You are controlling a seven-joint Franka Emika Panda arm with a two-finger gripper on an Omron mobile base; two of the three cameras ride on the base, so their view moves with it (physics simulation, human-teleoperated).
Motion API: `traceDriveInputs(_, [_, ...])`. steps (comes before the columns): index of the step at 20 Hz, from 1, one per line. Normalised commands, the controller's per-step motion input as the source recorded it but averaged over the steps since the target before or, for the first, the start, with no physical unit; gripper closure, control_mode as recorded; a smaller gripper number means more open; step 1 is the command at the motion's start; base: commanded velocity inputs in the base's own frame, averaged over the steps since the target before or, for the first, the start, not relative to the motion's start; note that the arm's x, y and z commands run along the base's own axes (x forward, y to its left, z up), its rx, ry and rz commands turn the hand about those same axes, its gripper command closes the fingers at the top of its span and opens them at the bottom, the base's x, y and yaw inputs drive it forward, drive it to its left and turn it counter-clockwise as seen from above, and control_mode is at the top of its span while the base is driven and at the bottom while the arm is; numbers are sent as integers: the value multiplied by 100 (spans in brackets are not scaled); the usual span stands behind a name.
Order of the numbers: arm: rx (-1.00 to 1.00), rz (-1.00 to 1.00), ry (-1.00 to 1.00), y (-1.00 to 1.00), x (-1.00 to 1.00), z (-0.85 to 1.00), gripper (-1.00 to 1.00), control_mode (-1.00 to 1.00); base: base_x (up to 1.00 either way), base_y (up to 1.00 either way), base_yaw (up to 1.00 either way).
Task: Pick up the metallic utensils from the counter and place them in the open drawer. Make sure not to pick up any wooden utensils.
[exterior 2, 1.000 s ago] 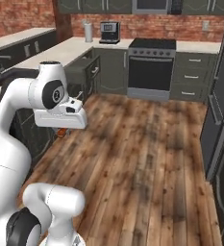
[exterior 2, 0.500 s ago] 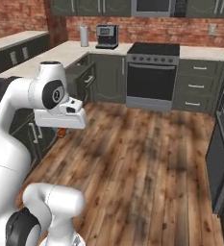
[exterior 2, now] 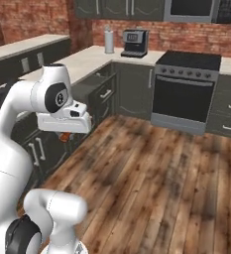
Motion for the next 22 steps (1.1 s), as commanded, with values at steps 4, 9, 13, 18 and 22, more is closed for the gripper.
traceDriveInputs(4, [0, 0, 0, 0, 0, 0, 100, 100, 100, 6, 18])
traceDriveInputs(9, [0, 0, 0, 0, 0, 0, 100, 100, 100, 29, 3])
traceDriveInputs(13, [0, 0, 0, 0, 0, 0, 100, 100, 90, 54, -8])
traceDriveInputs(18, [0, 0, 0, 0, 0, 0, 100, 100, 70, 54, -2])
traceDriveInputs(22, [0, 0, 0, 0, 0, 0, 100, 100, 99, 21, 25])
